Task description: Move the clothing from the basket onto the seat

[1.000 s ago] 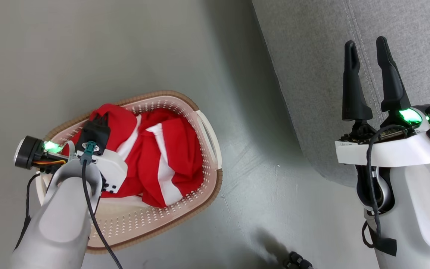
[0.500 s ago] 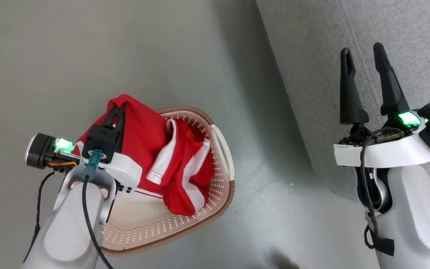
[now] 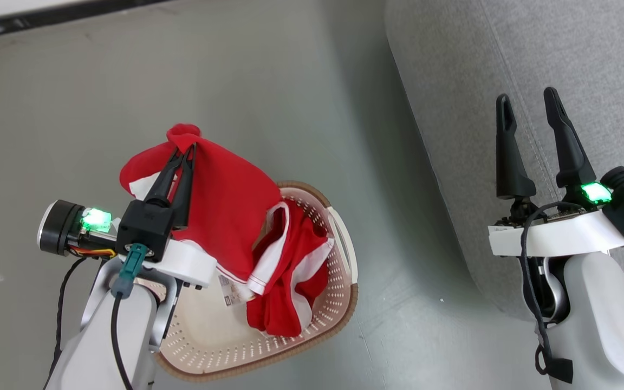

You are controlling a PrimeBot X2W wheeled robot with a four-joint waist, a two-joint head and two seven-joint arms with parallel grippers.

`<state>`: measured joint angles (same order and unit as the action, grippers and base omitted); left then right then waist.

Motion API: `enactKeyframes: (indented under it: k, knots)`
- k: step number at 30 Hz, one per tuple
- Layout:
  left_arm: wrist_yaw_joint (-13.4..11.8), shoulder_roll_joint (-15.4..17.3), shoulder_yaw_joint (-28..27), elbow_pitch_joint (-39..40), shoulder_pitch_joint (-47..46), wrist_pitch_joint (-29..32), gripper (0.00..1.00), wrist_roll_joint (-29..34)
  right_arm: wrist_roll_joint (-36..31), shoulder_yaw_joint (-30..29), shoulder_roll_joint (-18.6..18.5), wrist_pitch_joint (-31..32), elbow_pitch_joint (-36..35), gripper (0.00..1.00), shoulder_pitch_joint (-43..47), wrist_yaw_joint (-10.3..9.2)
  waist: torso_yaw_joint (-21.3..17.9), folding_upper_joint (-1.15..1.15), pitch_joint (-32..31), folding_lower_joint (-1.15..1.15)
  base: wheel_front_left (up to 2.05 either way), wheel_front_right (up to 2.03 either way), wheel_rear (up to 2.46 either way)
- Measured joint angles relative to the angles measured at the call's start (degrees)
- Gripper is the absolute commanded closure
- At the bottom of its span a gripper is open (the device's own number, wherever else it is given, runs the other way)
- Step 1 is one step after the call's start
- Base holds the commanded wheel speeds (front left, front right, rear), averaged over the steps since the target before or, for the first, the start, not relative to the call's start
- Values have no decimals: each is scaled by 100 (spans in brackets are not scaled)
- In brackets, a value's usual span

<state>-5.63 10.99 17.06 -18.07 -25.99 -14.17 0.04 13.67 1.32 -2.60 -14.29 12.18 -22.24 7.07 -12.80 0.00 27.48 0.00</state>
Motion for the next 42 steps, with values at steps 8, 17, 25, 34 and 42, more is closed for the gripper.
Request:
enactKeyframes:
  k: [8, 17, 25, 34, 42]
  knots:
    - [2, 41, 33, 621, 162, -4, 100, -33, -83, -38, -9, 0, 85, 0, 177, 0, 134, 0, -403, 0, 0, 0, 0]
    - [97, 102, 94, 1117, 168, -5, 100, -42, -212, 102, -134, 0, 187, 0, 388, 0, 234, 0, -865, 0, 0, 0, 0]
    - [270, 180, 178, 1390, 168, -33, 100, -45, -279, 611, -449, 0, 304, 0, 450, 0, 295, 0, -1265, 0, 0, 0, 0]
    - [575, 218, 325, 1519, 156, -48, 100, -168, -132, 1214, -755, 65, 359, 0, 439, 0, 356, 0, -1646, 0, 0, 0, 0]
    - [927, 325, 598, 1427, 154, -48, 100, -196, 200, 1931, -1194, 420, 385, 0, 331, 0, 413, 0, -1989, 0, 0, 0, 0]
